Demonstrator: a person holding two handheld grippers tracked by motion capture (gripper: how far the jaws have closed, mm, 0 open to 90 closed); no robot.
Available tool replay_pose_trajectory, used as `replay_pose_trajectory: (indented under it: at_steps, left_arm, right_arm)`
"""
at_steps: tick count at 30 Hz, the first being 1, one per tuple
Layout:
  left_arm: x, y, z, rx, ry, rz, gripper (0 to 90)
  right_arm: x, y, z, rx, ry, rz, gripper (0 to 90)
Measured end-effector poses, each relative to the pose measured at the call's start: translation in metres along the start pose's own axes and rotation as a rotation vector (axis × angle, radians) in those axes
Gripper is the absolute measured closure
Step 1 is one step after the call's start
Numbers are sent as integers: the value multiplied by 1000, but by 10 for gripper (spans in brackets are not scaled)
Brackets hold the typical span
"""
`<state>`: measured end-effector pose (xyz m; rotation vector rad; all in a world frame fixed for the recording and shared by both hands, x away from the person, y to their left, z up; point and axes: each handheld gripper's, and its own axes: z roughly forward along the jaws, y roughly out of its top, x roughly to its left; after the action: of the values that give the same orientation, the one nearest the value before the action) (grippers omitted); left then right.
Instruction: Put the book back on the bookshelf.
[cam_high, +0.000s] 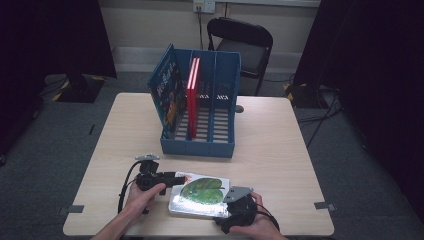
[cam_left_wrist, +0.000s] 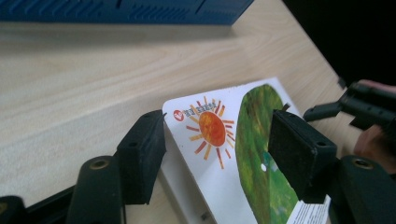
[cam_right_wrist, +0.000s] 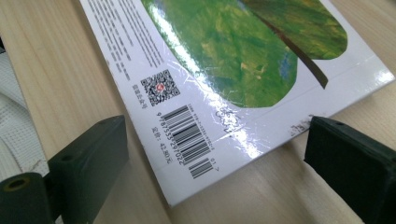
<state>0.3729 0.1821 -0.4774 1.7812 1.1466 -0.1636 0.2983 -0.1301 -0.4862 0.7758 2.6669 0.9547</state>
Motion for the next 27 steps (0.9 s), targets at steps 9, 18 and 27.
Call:
replay_pose_trajectory:
  at_steps: [9,18,27]
  left_arm:
    - [-27,-9,17,89,-151,63,465]
    - [-24,-8,23,114,-158,46,569]
    - [-21,-9,23,132,-197,65,682]
  right_arm:
    - [2,1,3,-10,-22,-2,57]
    - [0,2,4,-17,-10,6,61]
    - [-5,5,4,-21,21,13,71]
